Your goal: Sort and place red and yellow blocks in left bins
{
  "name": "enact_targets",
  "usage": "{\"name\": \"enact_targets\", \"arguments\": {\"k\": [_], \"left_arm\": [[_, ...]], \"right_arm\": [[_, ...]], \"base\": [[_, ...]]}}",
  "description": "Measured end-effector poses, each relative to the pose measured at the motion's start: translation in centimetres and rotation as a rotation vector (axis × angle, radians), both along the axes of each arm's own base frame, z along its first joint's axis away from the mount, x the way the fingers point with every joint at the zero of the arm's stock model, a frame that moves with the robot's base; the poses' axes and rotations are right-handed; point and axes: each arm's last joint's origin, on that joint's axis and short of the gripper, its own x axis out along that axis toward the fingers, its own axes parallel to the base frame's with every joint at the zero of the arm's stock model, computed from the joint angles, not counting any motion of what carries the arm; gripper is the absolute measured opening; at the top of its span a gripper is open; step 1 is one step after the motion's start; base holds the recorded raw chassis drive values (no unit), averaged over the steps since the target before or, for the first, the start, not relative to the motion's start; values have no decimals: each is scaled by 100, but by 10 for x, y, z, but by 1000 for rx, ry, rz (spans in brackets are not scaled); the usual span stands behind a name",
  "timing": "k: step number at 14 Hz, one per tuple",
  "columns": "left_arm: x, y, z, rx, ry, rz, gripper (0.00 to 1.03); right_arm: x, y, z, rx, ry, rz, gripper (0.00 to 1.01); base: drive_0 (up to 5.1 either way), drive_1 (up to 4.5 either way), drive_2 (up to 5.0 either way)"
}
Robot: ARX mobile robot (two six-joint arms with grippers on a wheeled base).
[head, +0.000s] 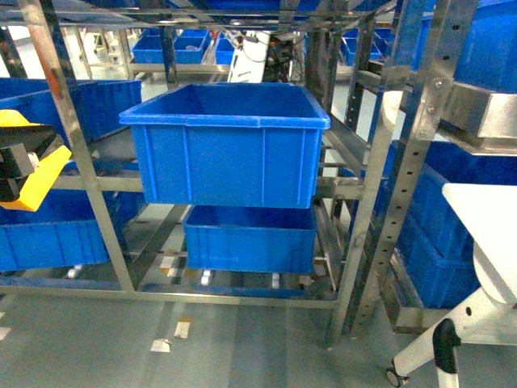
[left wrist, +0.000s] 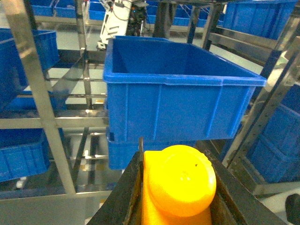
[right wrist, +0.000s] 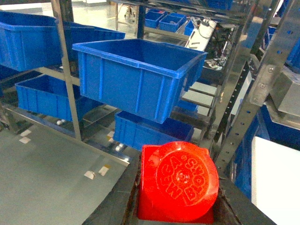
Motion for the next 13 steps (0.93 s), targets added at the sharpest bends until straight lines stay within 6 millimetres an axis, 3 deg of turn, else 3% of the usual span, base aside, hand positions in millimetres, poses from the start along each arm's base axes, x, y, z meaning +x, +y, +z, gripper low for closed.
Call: {"name": "enact_targets", "arguments": {"k": [2,13], "left_arm": [[0,0,0,0,-2,-1,27],[0,0,0,0,0,2,27]], "right_arm": [[0,0,0,0,-2,0,28],[0,0,-1,0,2,0,28]], "base": [[-417,10,446],[-500,246,246]]}}
